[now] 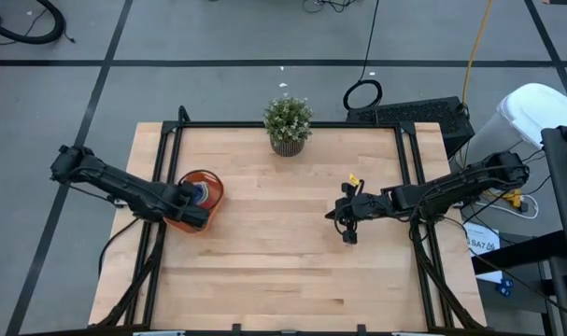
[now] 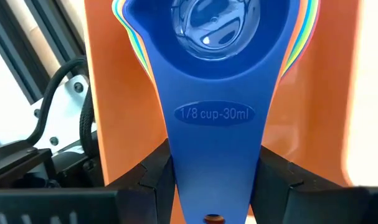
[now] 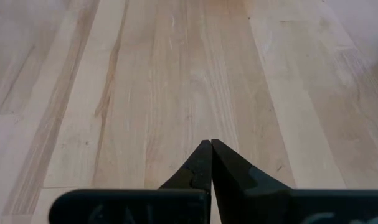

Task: Nest measuring cups in basket
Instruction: Put the stacked measuring cups into the orange bin

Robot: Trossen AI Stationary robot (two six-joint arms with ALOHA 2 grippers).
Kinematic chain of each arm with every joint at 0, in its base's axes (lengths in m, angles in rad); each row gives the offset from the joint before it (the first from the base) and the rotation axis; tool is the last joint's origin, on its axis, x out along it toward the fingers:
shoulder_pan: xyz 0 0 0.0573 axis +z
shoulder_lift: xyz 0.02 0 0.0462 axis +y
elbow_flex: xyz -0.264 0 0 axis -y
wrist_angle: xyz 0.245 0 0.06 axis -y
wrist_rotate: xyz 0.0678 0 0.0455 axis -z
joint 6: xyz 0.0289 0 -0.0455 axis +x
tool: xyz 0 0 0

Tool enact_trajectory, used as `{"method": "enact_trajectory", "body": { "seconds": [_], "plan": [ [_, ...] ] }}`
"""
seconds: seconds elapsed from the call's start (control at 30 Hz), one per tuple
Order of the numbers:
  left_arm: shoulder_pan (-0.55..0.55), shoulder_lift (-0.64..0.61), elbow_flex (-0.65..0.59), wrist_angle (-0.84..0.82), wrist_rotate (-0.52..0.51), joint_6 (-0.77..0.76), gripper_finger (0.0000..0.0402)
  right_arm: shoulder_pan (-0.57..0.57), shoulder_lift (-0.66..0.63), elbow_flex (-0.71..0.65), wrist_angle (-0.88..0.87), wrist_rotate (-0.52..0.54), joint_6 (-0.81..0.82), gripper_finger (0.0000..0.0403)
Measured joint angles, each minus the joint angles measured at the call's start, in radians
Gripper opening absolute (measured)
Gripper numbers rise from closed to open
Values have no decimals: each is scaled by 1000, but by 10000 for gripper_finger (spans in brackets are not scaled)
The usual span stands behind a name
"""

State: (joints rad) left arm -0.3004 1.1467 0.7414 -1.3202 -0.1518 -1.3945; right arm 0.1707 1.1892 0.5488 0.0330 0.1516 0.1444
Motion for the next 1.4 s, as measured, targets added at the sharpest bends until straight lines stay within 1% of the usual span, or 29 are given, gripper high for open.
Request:
{"method": "enact_trajectory", "body": {
  "seconds": [0.3,0.53,0.6,0.7,0.9,0.93,1.07,1.13,1.23,1.4],
  "plan": [
    [0,58,0,7,16,12,152,1,0,0,-9,-15,0,0],
    [0,67,0,22,18,-7,152,1,0,0,-8,-26,0,0],
    [0,67,-5,51,30,-20,152,1,0,0,-8,-26,0,0],
    [0,72,-27,84,79,-32,151,1,0,0,-8,-26,0,0],
    [0,113,-25,80,77,-34,154,1,0,0,-8,-26,0,0],
    [0,117,-25,80,77,-35,165,1,0,0,-8,-26,0,0],
    [0,117,-25,78,78,-33,239,1,0,0,-8,-26,0,0],
    [0,117,-25,78,78,-33,263,1,0,0,-8,-26,0,0],
    [0,117,-25,78,78,-32,278,1,0,0,-8,-26,0,0],
    [0,117,-22,73,80,-24,274,1,0,0,-8,-26,0,0]
  ]
}}
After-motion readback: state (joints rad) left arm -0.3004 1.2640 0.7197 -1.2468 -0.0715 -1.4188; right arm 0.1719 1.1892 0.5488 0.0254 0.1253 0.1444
